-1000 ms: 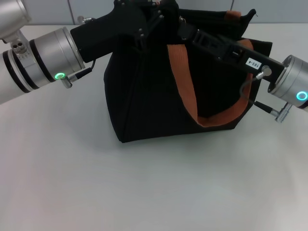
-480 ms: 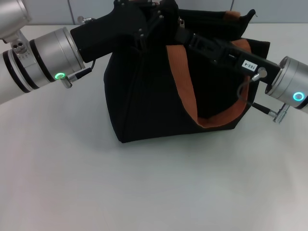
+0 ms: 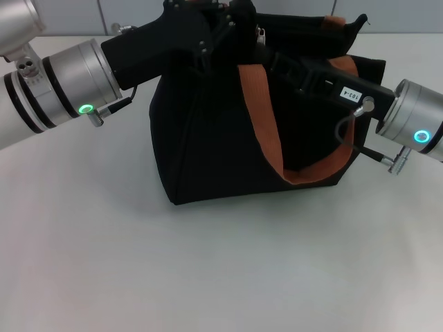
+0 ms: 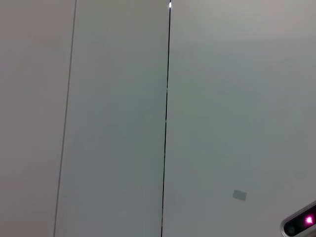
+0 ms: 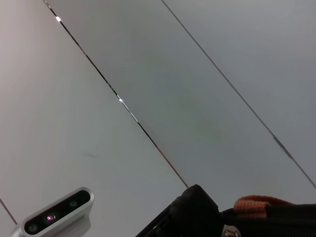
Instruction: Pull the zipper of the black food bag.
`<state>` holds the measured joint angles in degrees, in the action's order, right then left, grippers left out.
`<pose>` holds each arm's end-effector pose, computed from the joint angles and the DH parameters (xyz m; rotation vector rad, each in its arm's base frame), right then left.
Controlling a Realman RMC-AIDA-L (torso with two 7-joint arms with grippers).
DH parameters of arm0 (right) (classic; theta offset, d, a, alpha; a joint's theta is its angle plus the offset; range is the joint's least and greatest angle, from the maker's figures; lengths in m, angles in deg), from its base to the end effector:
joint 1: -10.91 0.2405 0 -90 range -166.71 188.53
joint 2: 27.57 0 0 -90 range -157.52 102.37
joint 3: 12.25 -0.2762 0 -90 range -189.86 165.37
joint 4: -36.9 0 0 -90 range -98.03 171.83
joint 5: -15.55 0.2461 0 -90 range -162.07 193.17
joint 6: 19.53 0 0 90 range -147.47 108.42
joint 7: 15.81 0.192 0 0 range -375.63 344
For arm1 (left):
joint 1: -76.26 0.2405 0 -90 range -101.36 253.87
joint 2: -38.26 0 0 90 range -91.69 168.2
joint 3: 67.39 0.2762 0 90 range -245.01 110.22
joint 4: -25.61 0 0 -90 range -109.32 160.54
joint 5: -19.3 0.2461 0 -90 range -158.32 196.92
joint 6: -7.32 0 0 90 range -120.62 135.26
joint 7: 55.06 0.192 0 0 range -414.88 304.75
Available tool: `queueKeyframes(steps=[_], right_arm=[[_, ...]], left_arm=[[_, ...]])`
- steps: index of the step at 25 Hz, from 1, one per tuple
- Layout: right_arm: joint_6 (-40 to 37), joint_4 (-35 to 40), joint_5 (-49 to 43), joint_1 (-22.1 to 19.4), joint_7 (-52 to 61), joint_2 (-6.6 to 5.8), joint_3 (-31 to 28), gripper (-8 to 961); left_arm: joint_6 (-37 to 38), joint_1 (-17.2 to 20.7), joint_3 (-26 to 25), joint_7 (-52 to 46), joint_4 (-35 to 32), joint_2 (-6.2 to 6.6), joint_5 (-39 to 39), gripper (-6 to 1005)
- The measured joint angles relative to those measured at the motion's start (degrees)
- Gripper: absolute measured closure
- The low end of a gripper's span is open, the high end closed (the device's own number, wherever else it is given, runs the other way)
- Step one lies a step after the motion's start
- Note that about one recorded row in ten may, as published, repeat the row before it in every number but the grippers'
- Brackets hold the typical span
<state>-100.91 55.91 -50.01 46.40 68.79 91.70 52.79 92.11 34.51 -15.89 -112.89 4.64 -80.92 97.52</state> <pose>0.1992 0.4140 -0.0855 -2.4222 1.0332 1.3855 -0.1617 0.4377 -0.0642 -2.4766 -0.2197 -1.2352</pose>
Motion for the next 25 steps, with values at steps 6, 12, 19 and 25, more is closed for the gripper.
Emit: queueKeyframes(steps=[6,12,19,25], right_arm=[[0.0,0.1,0.0,-0.1,0.0,0.04,0.0,932],[1.2,0.1,0.2,-0.4,0.1,-0.01,-0.5,955],[3.3,-0.1,0.3,-1.1,0.7,-0.01,-0.9,956],[4.8,-0.1,0.4,-2.4,0.9,-0.06,-2.8,957]], left_arm=[[0.0,0.0,0.0,0.0,0.0,0.0,0.0,912],[0.0,0.0,0.0,0.5,0.0,0.0,-0.2,910],[0.0,1.0,-0.1,1.3,0.0,0.0,-1.6,907],[-0.1,2.4,-0.1,2.0,0.1,0.0,-3.1,905]])
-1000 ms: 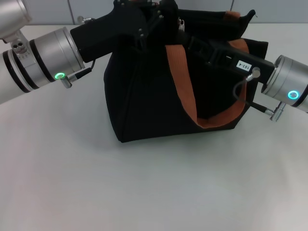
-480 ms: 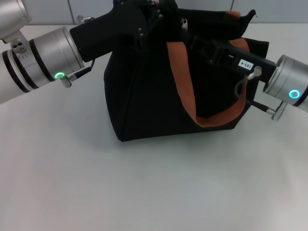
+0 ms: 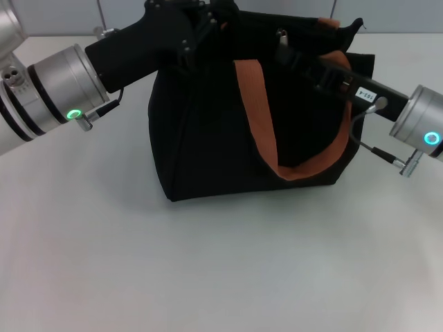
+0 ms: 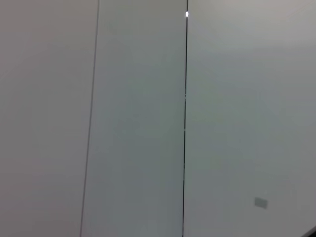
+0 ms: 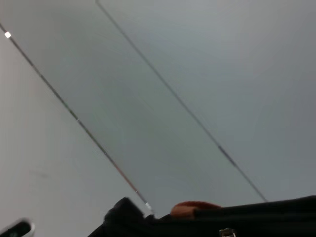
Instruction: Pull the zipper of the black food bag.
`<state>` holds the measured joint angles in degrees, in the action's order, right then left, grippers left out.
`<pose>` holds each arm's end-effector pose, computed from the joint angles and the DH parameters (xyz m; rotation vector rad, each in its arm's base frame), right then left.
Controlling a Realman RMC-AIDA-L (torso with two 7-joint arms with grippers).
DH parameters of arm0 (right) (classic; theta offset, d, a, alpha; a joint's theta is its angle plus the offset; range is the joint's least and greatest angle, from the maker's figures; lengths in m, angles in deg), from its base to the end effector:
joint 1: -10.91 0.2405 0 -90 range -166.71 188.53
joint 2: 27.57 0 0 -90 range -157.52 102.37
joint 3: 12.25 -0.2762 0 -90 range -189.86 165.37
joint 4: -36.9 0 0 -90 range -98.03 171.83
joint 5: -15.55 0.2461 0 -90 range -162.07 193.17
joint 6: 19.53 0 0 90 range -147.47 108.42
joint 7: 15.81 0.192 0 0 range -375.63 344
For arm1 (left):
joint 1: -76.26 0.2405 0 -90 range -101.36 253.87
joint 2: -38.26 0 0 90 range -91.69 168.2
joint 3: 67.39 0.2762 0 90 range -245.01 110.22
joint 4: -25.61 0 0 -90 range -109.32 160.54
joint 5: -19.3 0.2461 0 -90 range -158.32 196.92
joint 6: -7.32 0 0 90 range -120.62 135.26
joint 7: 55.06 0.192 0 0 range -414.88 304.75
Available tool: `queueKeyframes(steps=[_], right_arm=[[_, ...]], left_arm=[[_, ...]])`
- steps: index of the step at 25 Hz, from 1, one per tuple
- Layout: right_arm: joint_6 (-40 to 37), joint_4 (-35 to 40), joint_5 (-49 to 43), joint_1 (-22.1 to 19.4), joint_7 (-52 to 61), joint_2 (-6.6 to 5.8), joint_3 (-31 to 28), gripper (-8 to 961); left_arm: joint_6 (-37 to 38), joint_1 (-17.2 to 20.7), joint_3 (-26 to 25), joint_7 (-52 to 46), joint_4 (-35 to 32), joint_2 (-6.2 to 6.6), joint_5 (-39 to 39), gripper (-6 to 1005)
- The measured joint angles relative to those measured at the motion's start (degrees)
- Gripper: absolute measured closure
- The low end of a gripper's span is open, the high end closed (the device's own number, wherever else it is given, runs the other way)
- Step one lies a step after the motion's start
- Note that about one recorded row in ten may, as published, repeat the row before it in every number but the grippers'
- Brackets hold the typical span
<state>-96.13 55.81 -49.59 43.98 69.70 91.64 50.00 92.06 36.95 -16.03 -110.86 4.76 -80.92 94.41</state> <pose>0.2308 0.4224 -0.0785 -2.2674 1.1355 1.3351 -0.1775 0.4355 -0.0556 -2.3958 -0.2405 -1.2463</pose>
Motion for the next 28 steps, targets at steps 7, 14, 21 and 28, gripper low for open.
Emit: queueKeyframes(steps=[7,14,21,28], right_arm=[[1.1,0.2,-0.1,-2.6,0.1,-0.04,-3.5,957],[1.2,0.2,-0.3,-5.3,0.1,-0.28,-7.7,958],[-1.1,0.2,0.0,-7.1,-0.7,-0.13,-9.4,959],[-12.6,-2.6,0.2,-7.6,-11.8,0.23,-12.7,889]], left_arm=[[0.0,0.8,-0.3,0.1,-0.4,0.0,-0.7,902],[-0.2,0.7,-0.3,0.1,-0.6,0.0,-0.8,899],[-0.7,0.7,-0.4,0.1,-0.6,0.01,-1.0,896],[-2.8,1.4,-0.4,0.1,0.0,0.0,-3.1,893]])
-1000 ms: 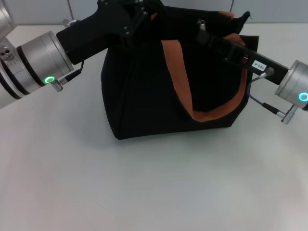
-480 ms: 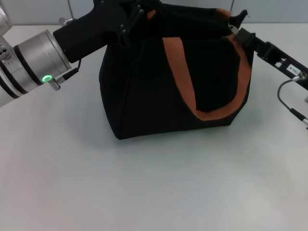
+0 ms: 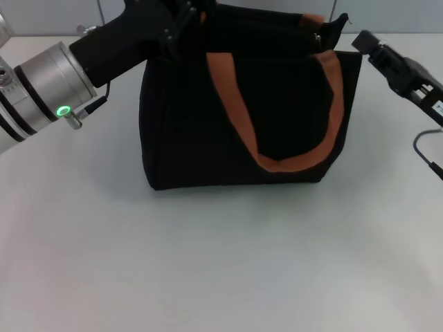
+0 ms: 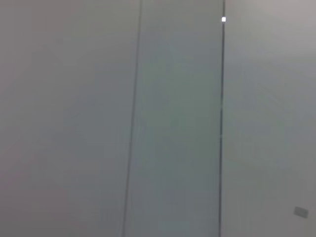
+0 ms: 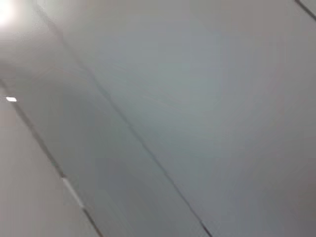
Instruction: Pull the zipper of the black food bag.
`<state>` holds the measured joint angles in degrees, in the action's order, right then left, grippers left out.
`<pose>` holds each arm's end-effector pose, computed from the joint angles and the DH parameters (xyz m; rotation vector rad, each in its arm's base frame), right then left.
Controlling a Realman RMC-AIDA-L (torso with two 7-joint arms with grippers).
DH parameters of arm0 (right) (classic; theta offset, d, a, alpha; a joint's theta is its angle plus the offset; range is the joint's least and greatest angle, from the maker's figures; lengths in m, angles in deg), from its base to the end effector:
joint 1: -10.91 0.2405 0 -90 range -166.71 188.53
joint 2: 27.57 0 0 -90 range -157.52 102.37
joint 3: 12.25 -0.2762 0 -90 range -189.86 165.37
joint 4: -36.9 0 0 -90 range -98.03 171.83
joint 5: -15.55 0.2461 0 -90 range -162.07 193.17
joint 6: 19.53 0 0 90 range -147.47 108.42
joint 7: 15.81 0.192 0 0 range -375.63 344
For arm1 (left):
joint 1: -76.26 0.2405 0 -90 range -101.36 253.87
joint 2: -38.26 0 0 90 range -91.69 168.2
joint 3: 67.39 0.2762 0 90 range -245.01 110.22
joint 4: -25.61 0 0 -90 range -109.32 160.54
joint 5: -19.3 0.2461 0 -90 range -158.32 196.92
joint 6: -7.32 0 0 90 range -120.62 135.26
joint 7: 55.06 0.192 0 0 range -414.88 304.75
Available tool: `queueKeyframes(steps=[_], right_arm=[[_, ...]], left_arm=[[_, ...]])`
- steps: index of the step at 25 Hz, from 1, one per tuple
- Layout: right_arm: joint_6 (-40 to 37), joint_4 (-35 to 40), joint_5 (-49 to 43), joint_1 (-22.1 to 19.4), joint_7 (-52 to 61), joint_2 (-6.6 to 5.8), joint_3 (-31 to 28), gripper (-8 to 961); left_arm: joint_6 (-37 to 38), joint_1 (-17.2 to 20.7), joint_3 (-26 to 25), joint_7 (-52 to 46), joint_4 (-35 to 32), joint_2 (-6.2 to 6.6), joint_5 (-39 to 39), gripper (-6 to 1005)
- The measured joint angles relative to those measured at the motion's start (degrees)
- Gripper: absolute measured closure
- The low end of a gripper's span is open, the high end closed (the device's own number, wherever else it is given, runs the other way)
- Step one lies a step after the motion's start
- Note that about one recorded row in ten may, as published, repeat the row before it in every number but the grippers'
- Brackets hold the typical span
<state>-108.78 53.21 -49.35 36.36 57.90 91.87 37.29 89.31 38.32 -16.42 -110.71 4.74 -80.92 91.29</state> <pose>0.2739 0.3800 -0.0329 -2.0467 0.9285 1.5064 -0.1915 0.4435 -0.0472 -2.3076 -0.3071 -1.2303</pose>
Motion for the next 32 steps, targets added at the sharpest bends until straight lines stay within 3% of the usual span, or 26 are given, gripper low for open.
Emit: queueKeyframes(steps=[8,12,16,19,20,23,25,26,27,32], right_arm=[[-6.7,-3.4,-0.1,-0.5,-7.4,0.05,-1.2,701],[-9.3,-5.3,-0.3,-0.9,-9.9,0.07,-1.1,585],[-11.2,-6.1,-0.4,-1.8,-11.9,0.1,-1.1,400],[-13.0,-7.3,-0.4,-2.2,-15.3,0.16,-1.0,378],[-13.6,-7.8,-0.4,-2.3,-16.3,0.16,-1.0,371],[-14.5,-8.4,-0.5,-2.5,-18.1,0.14,-1.0,364],[-14.6,-8.4,-0.7,-2.7,-19.5,0.02,-1.0,365],[-14.6,-8.4,-1.0,-2.8,-20.5,-0.03,-1.0,365],[-14.6,-8.3,-1.7,-3.0,-21.5,-0.04,-1.0,365],[-15.0,-7.8,-9.7,-3.4,-29.4,-0.06,-1.0,365]], left_arm=[[0.3,2.7,0.5,1.4,1.9,0.0,-6.3,890],[5.2,5.2,0.2,1.1,2.2,0.0,-7.5,888],[14.2,8.7,0.4,1.1,2.2,0.02,-10.2,705],[17.1,9.8,0.4,1.0,2.1,0.05,-10.7,578],[22.7,12.1,0.8,1.1,2.2,0.14,-10.7,538],[26.1,14.9,3.3,1.9,2.2,0.42,-10.2,417],[26.1,14.9,3.3,1.9,2.2,0.42,-10.2,315],[26.8,20.0,9.8,5.3,1.8,0.85,-9.9,264],[26.7,22.3,13.0,7.7,1.7,1.19,-9.9,213],[26.3,24.9,17.7,15.3,1.6,2.26,-5.5,190]])
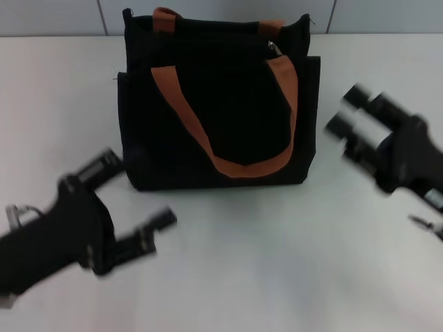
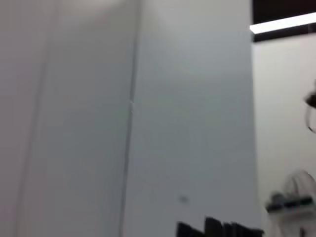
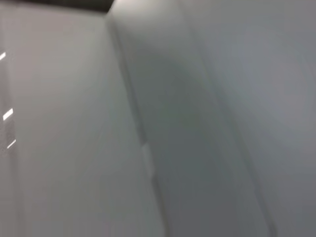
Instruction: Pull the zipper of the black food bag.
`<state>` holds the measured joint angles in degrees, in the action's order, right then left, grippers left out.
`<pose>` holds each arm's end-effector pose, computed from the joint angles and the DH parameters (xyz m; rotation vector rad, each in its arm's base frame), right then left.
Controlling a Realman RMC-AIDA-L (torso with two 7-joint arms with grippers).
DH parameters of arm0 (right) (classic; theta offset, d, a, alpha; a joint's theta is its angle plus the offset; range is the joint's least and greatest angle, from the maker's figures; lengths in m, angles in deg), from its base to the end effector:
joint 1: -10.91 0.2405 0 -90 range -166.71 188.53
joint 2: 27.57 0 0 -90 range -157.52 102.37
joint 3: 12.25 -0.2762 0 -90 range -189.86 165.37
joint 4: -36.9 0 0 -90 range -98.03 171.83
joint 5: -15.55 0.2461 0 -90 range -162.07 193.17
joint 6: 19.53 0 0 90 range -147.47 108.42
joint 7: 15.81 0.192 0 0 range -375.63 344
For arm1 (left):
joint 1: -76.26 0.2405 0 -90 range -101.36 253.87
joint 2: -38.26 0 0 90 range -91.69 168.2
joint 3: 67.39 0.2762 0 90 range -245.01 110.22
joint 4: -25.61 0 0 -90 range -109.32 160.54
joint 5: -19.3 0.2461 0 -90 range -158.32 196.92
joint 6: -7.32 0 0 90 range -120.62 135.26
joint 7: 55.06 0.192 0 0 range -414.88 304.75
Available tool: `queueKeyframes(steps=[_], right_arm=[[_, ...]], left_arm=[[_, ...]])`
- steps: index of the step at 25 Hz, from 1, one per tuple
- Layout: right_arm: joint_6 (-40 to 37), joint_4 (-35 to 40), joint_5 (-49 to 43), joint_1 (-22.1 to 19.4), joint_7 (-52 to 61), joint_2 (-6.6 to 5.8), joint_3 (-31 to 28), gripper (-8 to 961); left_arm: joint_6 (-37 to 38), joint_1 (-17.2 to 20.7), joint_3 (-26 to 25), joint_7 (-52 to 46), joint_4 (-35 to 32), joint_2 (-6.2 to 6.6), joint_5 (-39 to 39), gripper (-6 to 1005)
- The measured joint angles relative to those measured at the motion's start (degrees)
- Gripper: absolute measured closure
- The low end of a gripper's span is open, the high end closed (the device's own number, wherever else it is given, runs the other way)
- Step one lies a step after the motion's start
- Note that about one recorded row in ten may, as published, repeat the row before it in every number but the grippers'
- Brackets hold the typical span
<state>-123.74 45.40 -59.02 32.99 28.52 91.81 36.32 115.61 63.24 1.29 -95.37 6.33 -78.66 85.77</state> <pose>0.2717 0.3018 -0.0600 -2.2174 0.4111 1.4359 -0.2826 0.2521 -0.0498 -2.3891 -0.1785 -1.3778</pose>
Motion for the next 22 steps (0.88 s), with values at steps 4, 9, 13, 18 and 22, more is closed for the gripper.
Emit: queueKeyframes(steps=[4,9,13,18,22], right_arm=[[-1.0,0.5,-12.0,0.6,-10.0,-0.02,0.0,365],[-0.6,1.7,-23.2,0.9,-17.1,0.01,0.0,365],[-0.4,1.7,-26.8,1.2,-18.2,0.04,0.0,365],[0.6,1.6,-27.2,1.1,-18.3,0.15,0.2,365],[2.2,1.2,-27.6,1.4,-18.3,0.13,0.7,365]], left_arm=[[-2.1,-0.5,-0.1,1.7,0.0,0.29,8.0,172],[-8.2,-2.5,-0.1,1.3,0.1,0.2,14.7,172],[-9.6,-2.7,0.2,1.3,0.1,-0.33,15.3,172],[-9.4,-2.9,0.4,1.3,0.0,-0.42,15.4,172],[-9.3,-2.7,0.5,1.4,0.0,-0.42,15.5,172]])
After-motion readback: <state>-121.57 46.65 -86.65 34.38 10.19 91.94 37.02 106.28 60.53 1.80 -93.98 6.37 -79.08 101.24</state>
